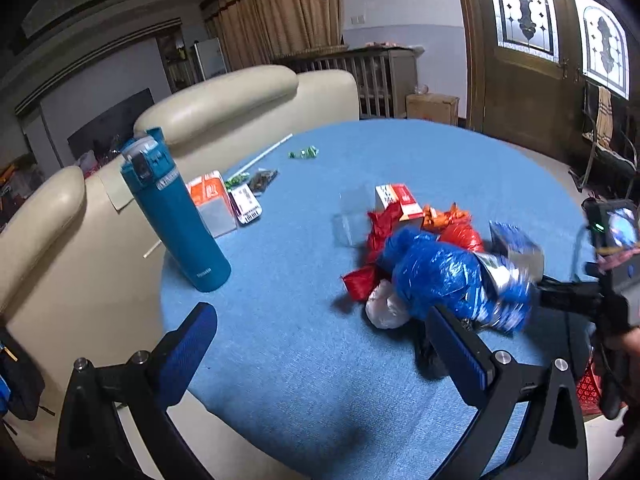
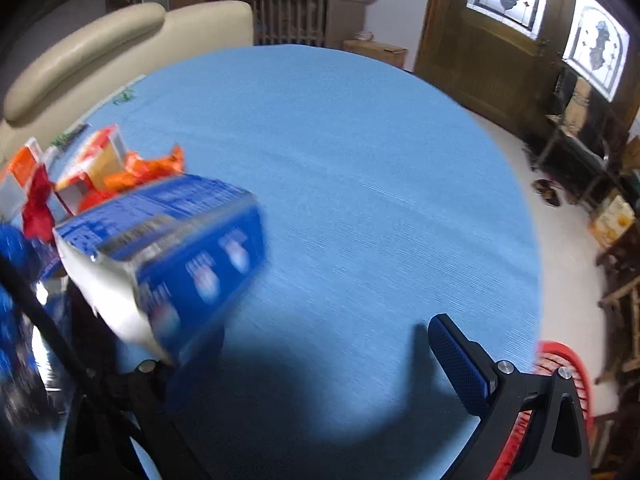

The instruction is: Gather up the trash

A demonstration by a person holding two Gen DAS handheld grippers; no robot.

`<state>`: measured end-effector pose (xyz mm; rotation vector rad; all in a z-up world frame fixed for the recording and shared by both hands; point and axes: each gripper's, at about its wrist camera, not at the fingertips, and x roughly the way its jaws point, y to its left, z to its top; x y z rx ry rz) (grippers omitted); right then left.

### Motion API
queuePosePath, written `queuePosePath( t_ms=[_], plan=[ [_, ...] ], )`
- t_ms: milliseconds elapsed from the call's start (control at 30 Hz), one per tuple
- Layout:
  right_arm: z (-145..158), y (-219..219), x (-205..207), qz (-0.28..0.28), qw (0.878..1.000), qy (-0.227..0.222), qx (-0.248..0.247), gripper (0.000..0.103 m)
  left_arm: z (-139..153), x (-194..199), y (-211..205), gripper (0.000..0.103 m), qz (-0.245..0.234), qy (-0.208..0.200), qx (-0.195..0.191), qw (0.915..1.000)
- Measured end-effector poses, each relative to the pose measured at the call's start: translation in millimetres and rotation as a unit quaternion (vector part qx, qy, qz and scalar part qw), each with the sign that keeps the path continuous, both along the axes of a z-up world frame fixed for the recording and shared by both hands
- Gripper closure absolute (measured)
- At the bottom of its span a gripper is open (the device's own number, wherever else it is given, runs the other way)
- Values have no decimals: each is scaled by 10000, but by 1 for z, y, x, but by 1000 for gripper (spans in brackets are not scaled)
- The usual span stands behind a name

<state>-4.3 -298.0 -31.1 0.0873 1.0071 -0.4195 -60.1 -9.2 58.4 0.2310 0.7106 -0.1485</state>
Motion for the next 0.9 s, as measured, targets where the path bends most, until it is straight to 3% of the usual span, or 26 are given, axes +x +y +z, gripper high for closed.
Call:
queuePosePath(
  t_ms=[167,300,400,533,700,900],
  plan=[
    [55,-3,-55,-62,9966,-598,-571,0,11,-12,3,0,43,-130,-71,9999],
    [117,12,-98,45,9888,-1390,-546,0,25,-27,6,0,128,-270,-172,9994],
    [145,36,-127,121,9825,-1854,-167,0,33,-38,9,0,165,-371,-193,9990],
    [144,68,-165,-52,9765,-2144,208,0,39,-51,14,0,218,-458,-192,9985],
    [132,101,-180,160,9796,-1981,300,0,41,-63,24,0,352,-519,-228,9978],
    [136,102,-215,188,9633,-2562,776,0,42,-72,33,0,367,-535,-326,9974]
  ],
)
